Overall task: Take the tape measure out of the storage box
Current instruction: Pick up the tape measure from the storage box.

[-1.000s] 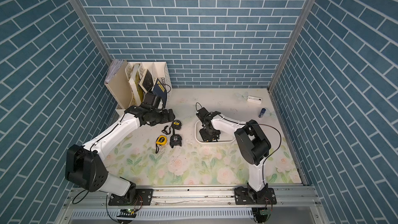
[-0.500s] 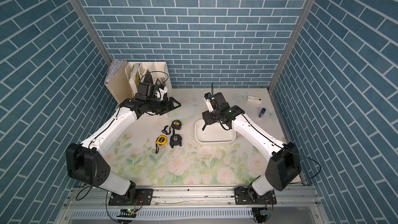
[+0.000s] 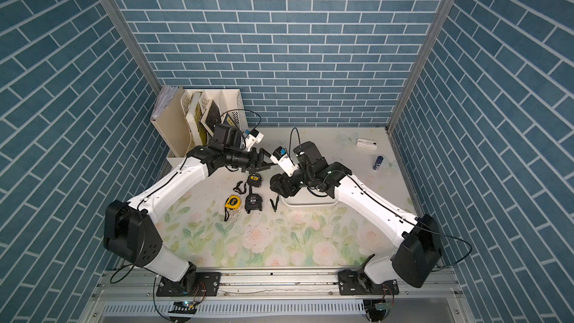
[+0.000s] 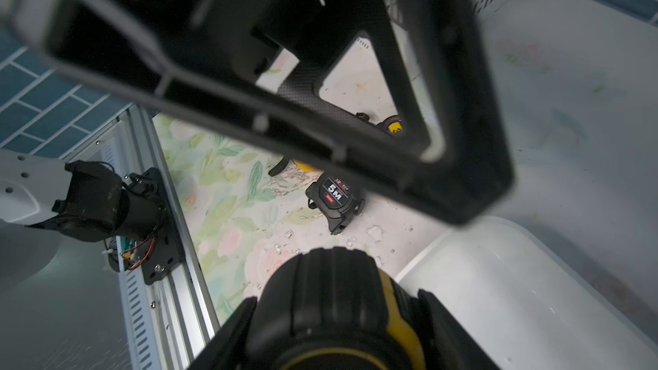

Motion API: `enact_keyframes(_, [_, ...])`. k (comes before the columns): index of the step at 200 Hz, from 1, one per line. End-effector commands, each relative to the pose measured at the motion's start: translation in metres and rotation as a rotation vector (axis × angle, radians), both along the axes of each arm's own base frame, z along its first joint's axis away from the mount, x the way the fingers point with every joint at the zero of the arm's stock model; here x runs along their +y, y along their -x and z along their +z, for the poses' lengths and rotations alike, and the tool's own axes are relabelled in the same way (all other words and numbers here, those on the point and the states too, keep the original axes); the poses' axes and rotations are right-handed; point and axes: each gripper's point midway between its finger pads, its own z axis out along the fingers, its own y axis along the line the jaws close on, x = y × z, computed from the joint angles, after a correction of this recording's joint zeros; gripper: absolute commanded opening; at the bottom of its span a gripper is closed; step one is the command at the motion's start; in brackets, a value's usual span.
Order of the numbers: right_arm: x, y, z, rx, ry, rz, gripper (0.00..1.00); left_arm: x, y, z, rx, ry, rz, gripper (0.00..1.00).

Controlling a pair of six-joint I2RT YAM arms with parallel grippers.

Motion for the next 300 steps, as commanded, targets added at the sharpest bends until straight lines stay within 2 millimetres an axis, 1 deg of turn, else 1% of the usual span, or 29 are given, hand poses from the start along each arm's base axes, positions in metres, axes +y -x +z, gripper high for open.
enact_keyframes(1, [0.011, 0.007, 0.005, -0.02, -0.032, 0.077, 0.0, 0.0, 0.018, -0.014, 0.044, -0.013, -0.044, 0.71])
enact_keyframes(36, [0.014, 0.008, 0.006, -0.03, -0.027, 0.09, 0.0, 0.001, 0.04, -0.027, 0.096, -0.033, -0.081, 0.72])
enact_keyframes(63, [0.012, 0.006, 0.002, -0.04, -0.01, 0.084, 0.0, 0.004, 0.052, -0.036, 0.127, -0.059, -0.1, 0.72])
enact_keyframes(93, [0.014, 0.008, -0.009, -0.043, 0.025, 0.093, 0.0, 0.0, 0.063, -0.041, 0.149, -0.063, -0.129, 0.72])
enact_keyframes(121, [0.011, 0.008, -0.026, -0.05, 0.08, 0.095, 0.0, 0.0, 0.069, -0.041, 0.153, -0.068, -0.145, 0.74])
enact_keyframes(153, [0.01, 0.009, -0.034, -0.063, 0.11, 0.092, 0.0, 0.001, 0.082, -0.044, 0.175, -0.071, -0.165, 0.74])
enact_keyframes(175, [0.012, 0.013, -0.04, -0.072, 0.134, 0.105, 0.0, 0.0, 0.093, -0.053, 0.202, -0.079, -0.187, 0.73])
enact_keyframes(190, [0.015, 0.017, -0.042, -0.072, 0.141, 0.118, 0.0, -0.001, 0.097, -0.058, 0.214, -0.087, -0.2, 0.72])
enact_keyframes(219, [0.019, 0.022, -0.046, -0.079, 0.159, 0.131, 0.0, -0.006, 0.095, -0.058, 0.205, -0.082, -0.216, 0.71])
enact_keyframes(233, [0.02, 0.022, -0.045, -0.083, 0.158, 0.133, 0.0, -0.008, 0.096, -0.059, 0.209, -0.086, -0.225, 0.68])
enact_keyframes(248, [0.021, 0.021, -0.042, -0.092, 0.154, 0.13, 0.0, -0.009, 0.097, -0.062, 0.214, -0.094, -0.227, 0.62])
enact_keyframes(260, [0.022, 0.021, -0.041, -0.095, 0.148, 0.132, 0.0, -0.008, 0.096, -0.064, 0.216, -0.097, -0.225, 0.6])
enact_keyframes(274, [0.023, 0.023, -0.04, -0.094, 0.142, 0.137, 0.0, -0.009, 0.095, -0.065, 0.214, -0.097, -0.22, 0.56])
enact_keyframes(284, [0.024, 0.024, -0.038, -0.094, 0.137, 0.141, 0.0, -0.009, 0.093, -0.066, 0.21, -0.1, -0.213, 0.48])
enact_keyframes(295, [0.024, 0.024, -0.037, -0.096, 0.137, 0.141, 0.0, -0.008, 0.091, -0.068, 0.206, -0.11, -0.204, 0.36])
enact_keyframes(300, [0.024, 0.024, -0.037, -0.097, 0.136, 0.141, 0.0, -0.008, 0.09, -0.07, 0.207, -0.116, -0.201, 0.28])
